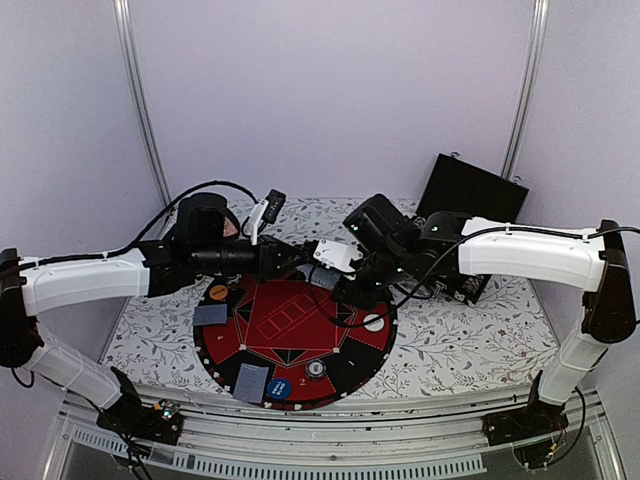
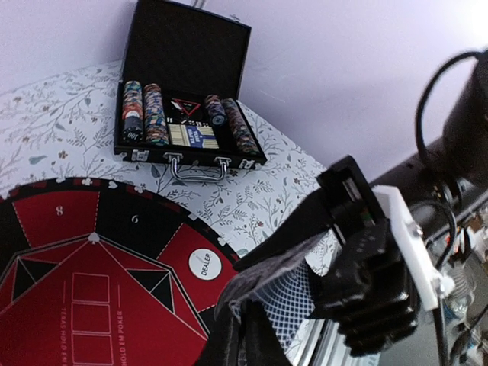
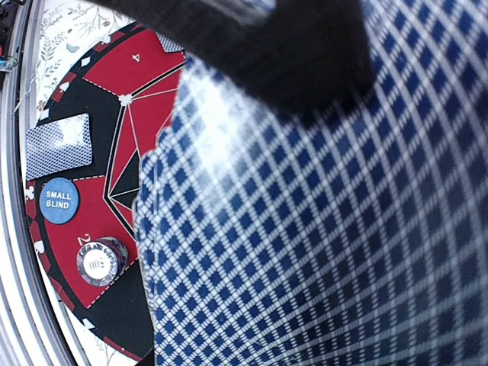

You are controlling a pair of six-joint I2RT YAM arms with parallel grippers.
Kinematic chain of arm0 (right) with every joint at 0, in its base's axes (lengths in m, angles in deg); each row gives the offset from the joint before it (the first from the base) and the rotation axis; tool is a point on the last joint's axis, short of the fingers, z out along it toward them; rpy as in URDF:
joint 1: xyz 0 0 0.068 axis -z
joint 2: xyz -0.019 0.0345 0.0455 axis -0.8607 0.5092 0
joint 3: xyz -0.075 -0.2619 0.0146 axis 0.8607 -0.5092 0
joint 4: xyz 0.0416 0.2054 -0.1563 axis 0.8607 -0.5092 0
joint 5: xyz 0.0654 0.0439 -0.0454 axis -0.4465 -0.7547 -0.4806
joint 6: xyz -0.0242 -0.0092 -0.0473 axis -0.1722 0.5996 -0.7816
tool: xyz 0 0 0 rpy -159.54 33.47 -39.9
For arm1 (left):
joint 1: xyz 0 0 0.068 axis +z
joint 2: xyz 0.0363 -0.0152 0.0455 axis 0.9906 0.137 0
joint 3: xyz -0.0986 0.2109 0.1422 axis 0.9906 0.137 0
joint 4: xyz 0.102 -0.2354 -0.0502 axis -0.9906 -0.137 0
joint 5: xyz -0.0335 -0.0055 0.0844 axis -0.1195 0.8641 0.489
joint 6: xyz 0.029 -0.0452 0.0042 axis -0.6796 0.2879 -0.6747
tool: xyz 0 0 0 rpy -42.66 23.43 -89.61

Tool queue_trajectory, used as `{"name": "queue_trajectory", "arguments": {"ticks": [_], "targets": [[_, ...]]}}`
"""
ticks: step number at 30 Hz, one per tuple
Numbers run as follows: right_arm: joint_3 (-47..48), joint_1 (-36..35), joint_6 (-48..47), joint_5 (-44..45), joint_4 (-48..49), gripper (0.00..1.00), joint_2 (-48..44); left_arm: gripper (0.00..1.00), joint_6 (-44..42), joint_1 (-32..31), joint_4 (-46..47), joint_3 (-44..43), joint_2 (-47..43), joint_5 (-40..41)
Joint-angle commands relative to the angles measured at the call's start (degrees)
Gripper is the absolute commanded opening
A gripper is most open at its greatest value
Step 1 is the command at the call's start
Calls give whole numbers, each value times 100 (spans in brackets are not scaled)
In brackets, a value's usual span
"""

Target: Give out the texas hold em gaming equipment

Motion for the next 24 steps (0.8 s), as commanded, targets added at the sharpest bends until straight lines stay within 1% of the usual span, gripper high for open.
{"name": "queue_trajectory", "arguments": {"ticks": [1, 8, 12, 17, 22, 24], "targets": [[111, -41, -31, 23, 32, 41, 13, 0, -86, 42, 46, 110, -224, -196], [26, 20, 0, 116, 73, 41, 13, 0, 159, 84, 11, 289, -562, -185], [7, 160, 78, 109, 73, 40, 17, 0, 484, 250, -105, 355, -733, -168], [-57, 352, 156, 115, 25, 39, 17, 0, 1158, 697, -269, 508, -898, -306], [-181, 506, 195, 118, 65, 39, -18, 0, 1809, 1238, -283, 946, -1284, -334], [-165, 523, 189, 100, 76, 39, -3, 0, 1935, 1556, -593, 1087, -1355, -275]]}}
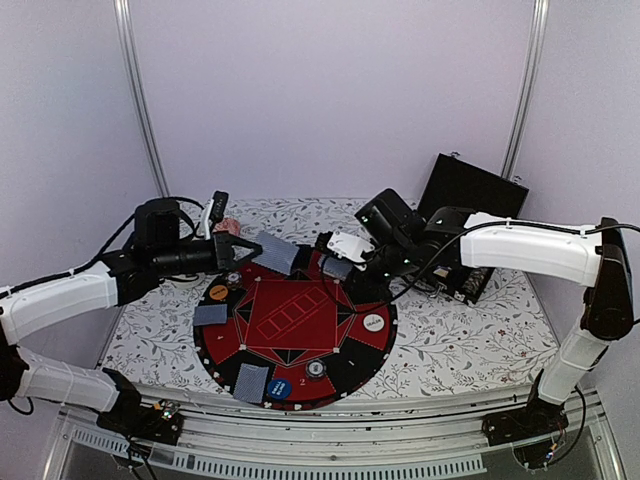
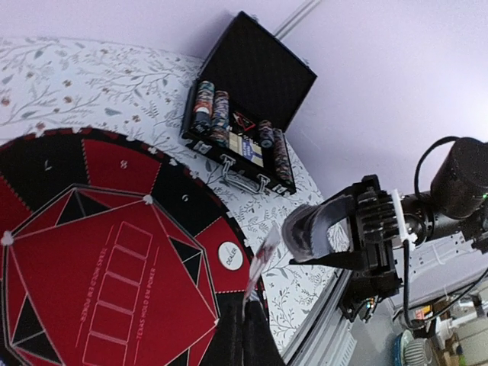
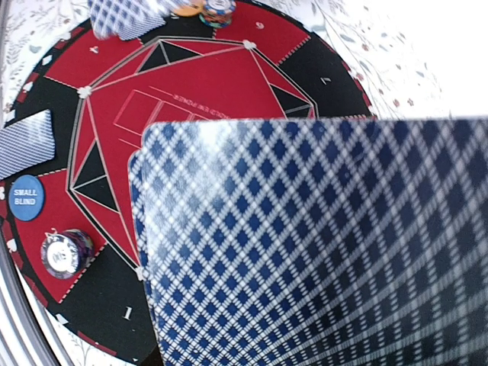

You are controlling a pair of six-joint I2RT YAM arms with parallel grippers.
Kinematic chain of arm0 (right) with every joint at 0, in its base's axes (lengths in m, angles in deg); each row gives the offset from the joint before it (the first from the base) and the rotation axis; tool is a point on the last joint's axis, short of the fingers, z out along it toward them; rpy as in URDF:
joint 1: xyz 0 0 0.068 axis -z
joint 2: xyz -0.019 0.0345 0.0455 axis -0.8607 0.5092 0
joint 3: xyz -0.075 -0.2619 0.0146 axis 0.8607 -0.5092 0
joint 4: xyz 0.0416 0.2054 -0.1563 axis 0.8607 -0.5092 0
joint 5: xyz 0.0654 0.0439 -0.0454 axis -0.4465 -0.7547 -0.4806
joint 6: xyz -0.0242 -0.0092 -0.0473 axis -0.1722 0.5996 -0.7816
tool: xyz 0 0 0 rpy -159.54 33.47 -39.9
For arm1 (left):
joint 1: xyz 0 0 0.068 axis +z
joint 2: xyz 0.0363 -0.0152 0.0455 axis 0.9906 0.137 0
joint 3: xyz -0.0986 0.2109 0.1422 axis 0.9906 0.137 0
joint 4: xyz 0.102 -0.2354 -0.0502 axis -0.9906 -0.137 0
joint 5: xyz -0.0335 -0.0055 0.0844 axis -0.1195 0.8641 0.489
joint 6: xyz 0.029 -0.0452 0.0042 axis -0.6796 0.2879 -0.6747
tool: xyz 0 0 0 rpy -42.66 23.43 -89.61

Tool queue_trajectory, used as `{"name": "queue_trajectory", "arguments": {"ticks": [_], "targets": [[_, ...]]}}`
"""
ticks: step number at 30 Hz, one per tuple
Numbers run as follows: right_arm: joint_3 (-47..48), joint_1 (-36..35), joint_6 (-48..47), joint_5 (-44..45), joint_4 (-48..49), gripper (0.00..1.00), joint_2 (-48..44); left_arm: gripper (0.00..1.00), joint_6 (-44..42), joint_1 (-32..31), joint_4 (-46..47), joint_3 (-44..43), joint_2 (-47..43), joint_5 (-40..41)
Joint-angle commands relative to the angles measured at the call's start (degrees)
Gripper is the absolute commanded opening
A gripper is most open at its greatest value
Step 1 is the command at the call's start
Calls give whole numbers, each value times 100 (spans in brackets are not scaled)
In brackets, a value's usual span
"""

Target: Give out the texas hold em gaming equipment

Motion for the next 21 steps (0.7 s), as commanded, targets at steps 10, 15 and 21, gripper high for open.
{"name": "queue_trajectory", "arguments": {"ticks": [10, 15, 21], "targets": [[-177, 70, 45, -46, 144, 39, -139, 0, 664, 2527, -1133, 1429, -569, -304], [-188, 66, 27, -90, 127, 39, -165, 0, 513, 3194, -1073, 1727, -315, -577], [-207, 66, 34, -126, 118, 39, -177, 0, 290, 3510, -926, 1849, 110, -644]]}}
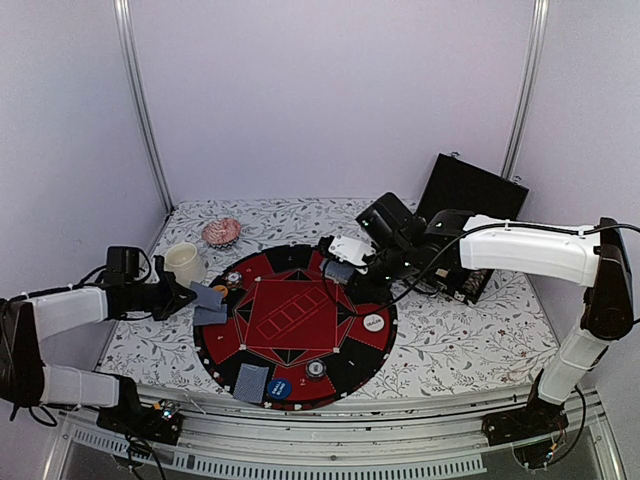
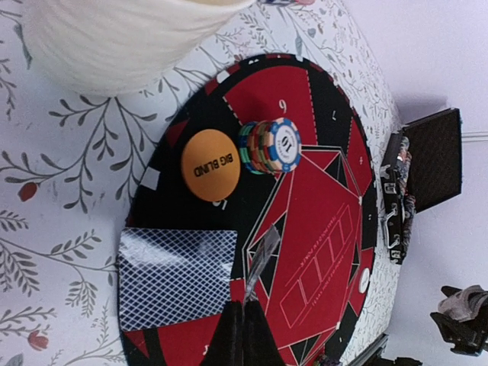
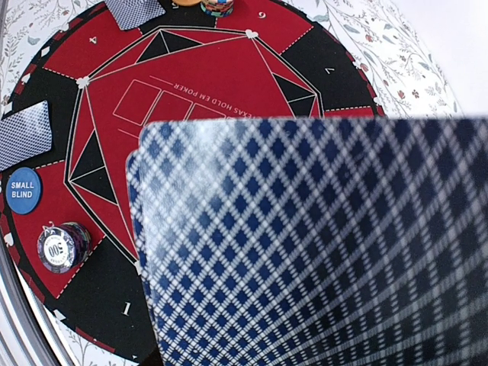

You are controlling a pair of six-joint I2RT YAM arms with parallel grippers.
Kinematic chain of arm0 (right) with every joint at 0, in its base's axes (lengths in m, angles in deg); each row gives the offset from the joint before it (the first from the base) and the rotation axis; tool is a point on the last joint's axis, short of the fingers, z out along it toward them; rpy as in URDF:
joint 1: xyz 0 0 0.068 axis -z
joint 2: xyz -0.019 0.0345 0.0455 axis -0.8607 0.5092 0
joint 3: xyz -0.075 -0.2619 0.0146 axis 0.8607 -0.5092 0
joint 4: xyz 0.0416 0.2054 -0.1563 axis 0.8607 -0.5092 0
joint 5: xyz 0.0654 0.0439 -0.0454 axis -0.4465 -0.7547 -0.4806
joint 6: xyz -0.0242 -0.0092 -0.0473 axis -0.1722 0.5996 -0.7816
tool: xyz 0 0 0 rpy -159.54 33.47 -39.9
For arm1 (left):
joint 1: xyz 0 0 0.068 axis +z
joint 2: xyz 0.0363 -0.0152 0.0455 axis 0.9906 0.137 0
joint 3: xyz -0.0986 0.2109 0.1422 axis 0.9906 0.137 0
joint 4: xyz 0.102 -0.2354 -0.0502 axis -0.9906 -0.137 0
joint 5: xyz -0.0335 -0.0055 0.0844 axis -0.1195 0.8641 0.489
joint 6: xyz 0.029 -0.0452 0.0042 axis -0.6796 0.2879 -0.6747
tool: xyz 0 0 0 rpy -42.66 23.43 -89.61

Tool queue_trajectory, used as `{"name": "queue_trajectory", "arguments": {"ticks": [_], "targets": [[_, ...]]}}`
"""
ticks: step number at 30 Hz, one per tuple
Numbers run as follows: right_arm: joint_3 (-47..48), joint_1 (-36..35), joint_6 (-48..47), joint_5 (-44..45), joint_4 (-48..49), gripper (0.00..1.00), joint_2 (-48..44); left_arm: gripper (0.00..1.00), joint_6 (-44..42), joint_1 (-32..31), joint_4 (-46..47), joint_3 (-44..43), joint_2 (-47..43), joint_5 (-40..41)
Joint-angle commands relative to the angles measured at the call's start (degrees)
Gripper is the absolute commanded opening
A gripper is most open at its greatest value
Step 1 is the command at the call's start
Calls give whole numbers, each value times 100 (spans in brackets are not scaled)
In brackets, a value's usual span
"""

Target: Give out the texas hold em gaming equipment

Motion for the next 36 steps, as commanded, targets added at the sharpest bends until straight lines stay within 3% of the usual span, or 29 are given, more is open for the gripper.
{"name": "queue_trajectory", "arguments": {"ticks": [1, 8, 25, 33, 36], "targets": [[-49, -1, 13, -98, 82, 39, -174, 0, -234, 198, 194, 97, 287, -228], [-22, 4, 31, -98, 34, 39, -166, 0, -370, 232, 286, 62, 631, -424], [23, -1, 29, -124, -12, 39, -139, 0, -83, 380, 537, 496, 565, 44], [46, 5, 23, -164, -36, 39, -161, 43, -121, 438, 349, 506, 385, 245], [67, 4, 22, -158, -71, 39, -165, 54, -178, 460, 115, 394, 202, 510]]}}
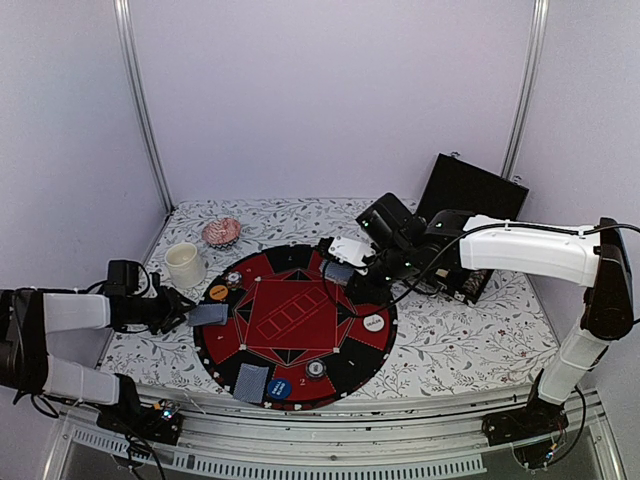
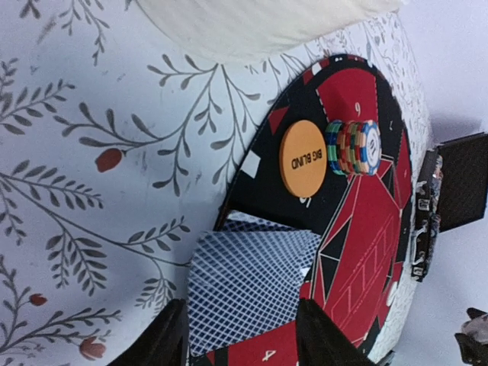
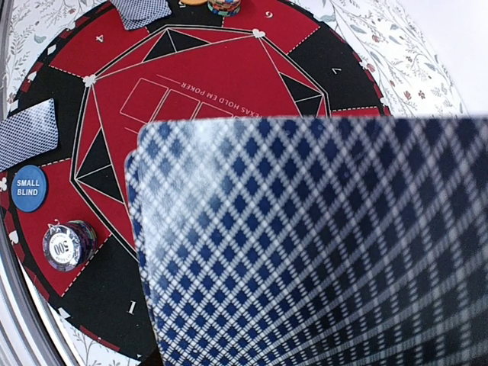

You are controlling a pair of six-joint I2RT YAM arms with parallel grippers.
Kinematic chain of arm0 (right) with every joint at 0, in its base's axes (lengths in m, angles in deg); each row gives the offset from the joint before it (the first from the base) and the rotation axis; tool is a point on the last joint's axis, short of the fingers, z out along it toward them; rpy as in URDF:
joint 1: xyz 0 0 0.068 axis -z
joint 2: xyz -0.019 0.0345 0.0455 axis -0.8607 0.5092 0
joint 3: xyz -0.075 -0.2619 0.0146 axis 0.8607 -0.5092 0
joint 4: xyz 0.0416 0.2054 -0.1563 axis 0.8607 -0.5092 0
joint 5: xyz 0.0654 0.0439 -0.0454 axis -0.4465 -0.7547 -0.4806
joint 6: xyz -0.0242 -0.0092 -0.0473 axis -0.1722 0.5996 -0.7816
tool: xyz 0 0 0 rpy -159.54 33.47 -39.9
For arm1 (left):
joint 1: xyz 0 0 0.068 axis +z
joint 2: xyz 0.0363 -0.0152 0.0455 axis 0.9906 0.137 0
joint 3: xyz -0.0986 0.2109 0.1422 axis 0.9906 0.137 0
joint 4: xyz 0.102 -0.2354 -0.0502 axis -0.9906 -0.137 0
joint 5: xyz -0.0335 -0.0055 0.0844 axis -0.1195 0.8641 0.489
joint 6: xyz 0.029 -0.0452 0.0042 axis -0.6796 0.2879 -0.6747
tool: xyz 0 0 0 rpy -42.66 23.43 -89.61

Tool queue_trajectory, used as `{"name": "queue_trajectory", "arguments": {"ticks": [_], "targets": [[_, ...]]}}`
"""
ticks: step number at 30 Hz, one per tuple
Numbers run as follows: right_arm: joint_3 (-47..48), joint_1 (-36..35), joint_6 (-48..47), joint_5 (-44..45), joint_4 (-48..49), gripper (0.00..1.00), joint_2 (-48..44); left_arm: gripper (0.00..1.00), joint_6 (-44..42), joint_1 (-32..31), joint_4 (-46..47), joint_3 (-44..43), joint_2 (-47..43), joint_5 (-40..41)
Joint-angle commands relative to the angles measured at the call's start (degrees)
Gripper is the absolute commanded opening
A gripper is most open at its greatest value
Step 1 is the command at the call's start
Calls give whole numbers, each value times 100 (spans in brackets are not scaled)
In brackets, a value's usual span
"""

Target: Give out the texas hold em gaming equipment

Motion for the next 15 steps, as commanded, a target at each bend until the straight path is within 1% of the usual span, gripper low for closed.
{"name": "queue_trajectory", "arguments": {"ticks": [1, 3, 5, 9, 11, 12, 15], "targets": [[85, -2, 25, -57, -53, 39, -165, 57, -108, 85, -326, -150, -340, 437], [82, -3, 29, -50, -70, 39, -169, 60, -126, 85, -499, -238, -601, 673], [91, -10, 21, -24, -90, 39, -174, 61, -134, 85, -718, -364, -980, 1020], [170, -32, -3, 7, -161, 39, -145, 58, -281, -64, -1028, -573, -1869, 1525], [225, -106, -39, 92, -179, 40, -112, 55, -417, -393, -1020, -706, -2343, 1632], [252, -160, -56, 152, -185, 39, -86, 54, -538, -654, -999, -795, -2514, 1673], [361, -302, -126, 168, -194, 40, -6, 54, -1018, -1634, -988, -1224, -2600, 1537]]}}
